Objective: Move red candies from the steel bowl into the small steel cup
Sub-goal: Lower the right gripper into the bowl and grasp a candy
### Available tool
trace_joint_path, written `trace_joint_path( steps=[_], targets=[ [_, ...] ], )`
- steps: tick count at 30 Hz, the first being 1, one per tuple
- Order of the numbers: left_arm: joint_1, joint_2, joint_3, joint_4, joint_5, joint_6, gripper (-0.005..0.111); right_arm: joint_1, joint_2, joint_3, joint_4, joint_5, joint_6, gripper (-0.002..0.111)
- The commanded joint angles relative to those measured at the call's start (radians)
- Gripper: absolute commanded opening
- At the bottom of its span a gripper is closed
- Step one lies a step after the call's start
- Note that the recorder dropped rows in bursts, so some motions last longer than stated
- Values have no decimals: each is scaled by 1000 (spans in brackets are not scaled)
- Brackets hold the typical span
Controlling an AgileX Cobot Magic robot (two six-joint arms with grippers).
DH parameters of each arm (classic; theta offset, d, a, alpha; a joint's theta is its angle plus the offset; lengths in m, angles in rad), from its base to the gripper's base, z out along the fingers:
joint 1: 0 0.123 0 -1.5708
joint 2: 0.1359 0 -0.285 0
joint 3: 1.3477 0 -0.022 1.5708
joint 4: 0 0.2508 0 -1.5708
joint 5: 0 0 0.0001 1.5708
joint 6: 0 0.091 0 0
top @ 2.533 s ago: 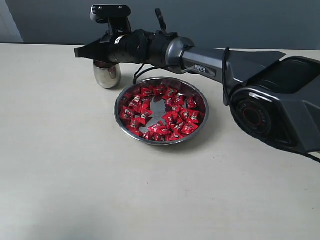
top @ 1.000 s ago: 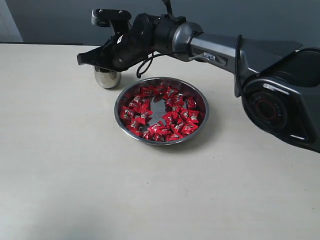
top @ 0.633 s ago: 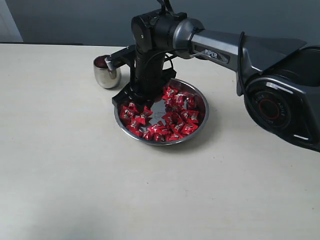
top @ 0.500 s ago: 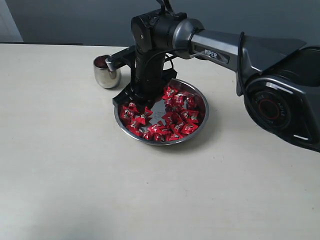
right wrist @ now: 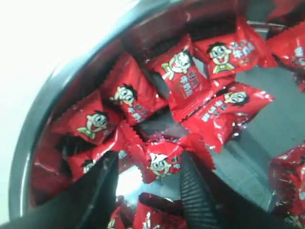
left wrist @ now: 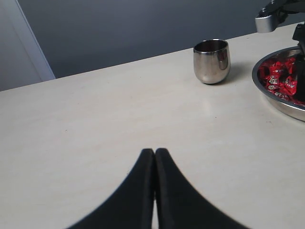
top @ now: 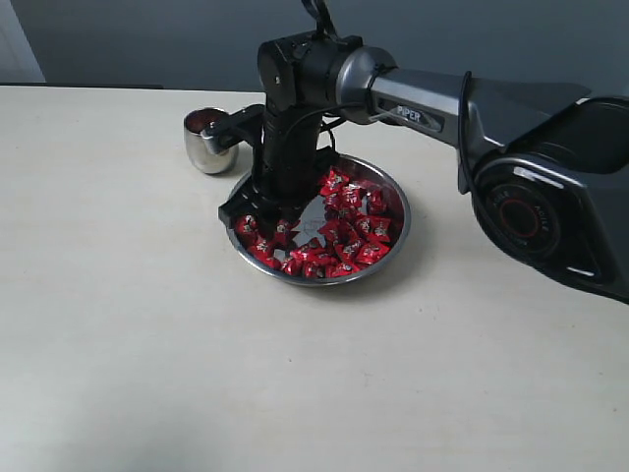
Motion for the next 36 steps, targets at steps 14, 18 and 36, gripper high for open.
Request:
trace_joint_path(
  steps=[14,18,36],
  targets=[
    [0,-4,-1,2,-7,-5,0,-2,30,0,-37,-13,-1,42],
    [0,-4,-1,2,-7,-5,0,-2,30,0,-37,-17,-1,38],
    [0,-4,-1,-1,-7,-5,0,-2,-61,0,-36,-152,90,0]
  ],
)
